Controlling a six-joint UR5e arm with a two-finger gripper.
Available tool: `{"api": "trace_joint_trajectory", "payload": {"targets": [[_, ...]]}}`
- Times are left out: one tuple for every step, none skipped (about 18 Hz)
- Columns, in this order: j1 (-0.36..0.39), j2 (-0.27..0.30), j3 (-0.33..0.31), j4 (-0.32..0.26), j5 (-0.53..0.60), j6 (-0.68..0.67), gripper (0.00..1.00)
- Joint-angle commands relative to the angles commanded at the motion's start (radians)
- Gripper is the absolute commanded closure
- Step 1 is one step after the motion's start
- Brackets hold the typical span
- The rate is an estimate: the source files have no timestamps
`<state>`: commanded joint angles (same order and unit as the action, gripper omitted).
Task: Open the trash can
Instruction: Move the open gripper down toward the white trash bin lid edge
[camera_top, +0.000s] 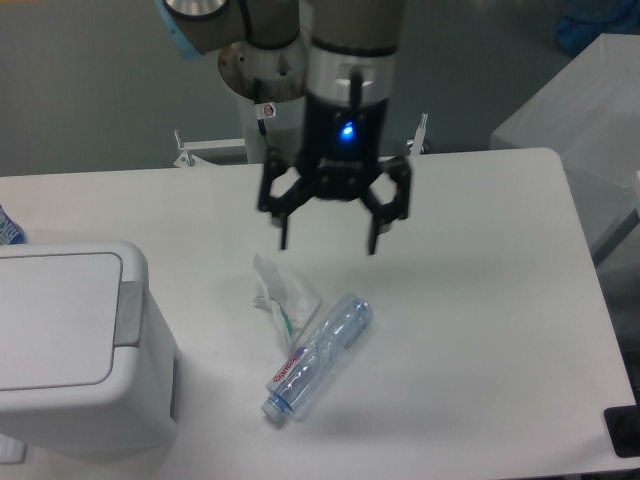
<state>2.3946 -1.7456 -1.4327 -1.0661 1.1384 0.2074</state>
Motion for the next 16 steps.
{"api": "trace_joint_trajectory", "payload": {"targets": [[-0.005, -0.008, -0.002, 0.002, -0.002, -0.031, 0.0], [-0.006, -0.014, -0.002, 0.002, -0.003, -0.061, 0.0], [-0.014, -0.021, -0.002, 0.002, -0.011, -0.083, 0.0], [-0.032, -0.026, -0.003, 0.002, -0.02, -0.098, 0.0], [-0.041, -0.031, -0.008, 0.002, -0.025, -0.102, 0.0], [-0.046, -0.034, -0.011, 0.002, -0.032, -0.102, 0.0], [-0.049, -0.041, -0.014, 0.003, -0.046, -0.111, 0.0], [-0.051, -0.049, -0.014, 0.005, -0.048, -0.123, 0.0], [-0.06, -0.055, -0.014, 0.015, -0.048, -0.141, 0.0], [-0.074, -0.063, -0.015, 0.032, -0.048, -0.158, 0.0], [-0.087, -0.069, -0.018, 0.05, -0.046, -0.174, 0.0], [-0.098, -0.072, -0.02, 0.064, -0.046, -0.18, 0.0], [-0.1, -0.077, -0.023, 0.072, -0.046, -0.189, 0.0], [-0.103, -0.081, -0.021, 0.077, -0.046, -0.207, 0.0], [-0.104, -0.083, -0.023, 0.084, -0.046, -0.227, 0.0], [-0.109, -0.084, -0.023, 0.09, -0.046, -0.243, 0.0]]}}
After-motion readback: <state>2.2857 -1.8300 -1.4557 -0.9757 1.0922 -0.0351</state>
